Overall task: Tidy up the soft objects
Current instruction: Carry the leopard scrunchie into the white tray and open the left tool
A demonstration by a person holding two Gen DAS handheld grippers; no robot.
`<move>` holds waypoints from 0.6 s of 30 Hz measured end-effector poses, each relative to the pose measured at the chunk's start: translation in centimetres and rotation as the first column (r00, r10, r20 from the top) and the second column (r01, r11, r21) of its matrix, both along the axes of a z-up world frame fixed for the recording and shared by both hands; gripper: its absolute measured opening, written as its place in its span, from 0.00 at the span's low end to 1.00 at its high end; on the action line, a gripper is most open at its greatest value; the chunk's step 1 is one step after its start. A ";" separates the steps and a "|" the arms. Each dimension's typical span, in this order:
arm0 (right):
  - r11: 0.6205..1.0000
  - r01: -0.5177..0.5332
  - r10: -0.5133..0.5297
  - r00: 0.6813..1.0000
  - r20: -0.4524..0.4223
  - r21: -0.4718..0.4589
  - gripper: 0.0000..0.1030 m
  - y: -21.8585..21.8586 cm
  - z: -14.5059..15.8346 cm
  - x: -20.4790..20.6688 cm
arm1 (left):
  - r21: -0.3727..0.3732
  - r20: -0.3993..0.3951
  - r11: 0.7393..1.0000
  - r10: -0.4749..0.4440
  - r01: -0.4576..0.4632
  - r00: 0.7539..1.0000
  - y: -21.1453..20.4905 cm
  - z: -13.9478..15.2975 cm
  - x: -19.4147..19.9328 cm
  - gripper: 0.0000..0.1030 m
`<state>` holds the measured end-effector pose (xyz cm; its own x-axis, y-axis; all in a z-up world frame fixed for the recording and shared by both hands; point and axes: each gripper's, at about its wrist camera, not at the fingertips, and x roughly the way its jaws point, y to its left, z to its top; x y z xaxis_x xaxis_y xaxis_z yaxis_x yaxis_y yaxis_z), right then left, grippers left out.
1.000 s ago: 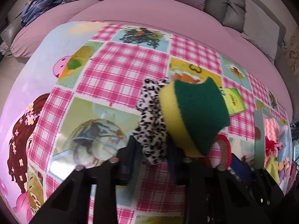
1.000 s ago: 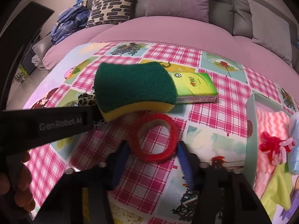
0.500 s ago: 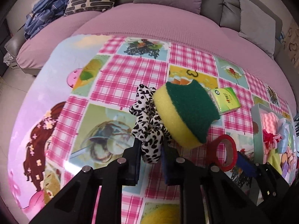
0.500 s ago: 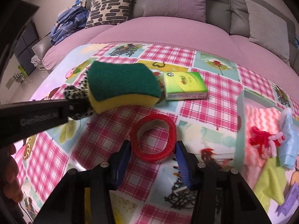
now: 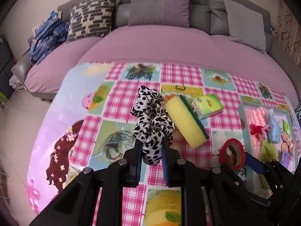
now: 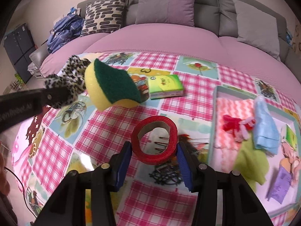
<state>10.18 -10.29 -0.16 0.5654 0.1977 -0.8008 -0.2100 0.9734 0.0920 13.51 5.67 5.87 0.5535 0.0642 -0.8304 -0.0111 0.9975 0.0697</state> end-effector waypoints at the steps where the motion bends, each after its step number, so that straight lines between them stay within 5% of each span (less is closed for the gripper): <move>1: 1.000 0.005 -0.005 1.000 0.002 -0.001 0.50 -0.2 0.2 -0.1 | 0.004 0.008 1.000 0.000 0.000 1.000 -0.1 0.3 -0.1 0.19; 18: 0.996 0.078 -0.079 0.996 0.027 0.038 0.50 -4.1 3.1 -1.7 | 0.065 0.122 0.998 -0.028 0.020 0.992 -1.6 4.4 -1.5 0.19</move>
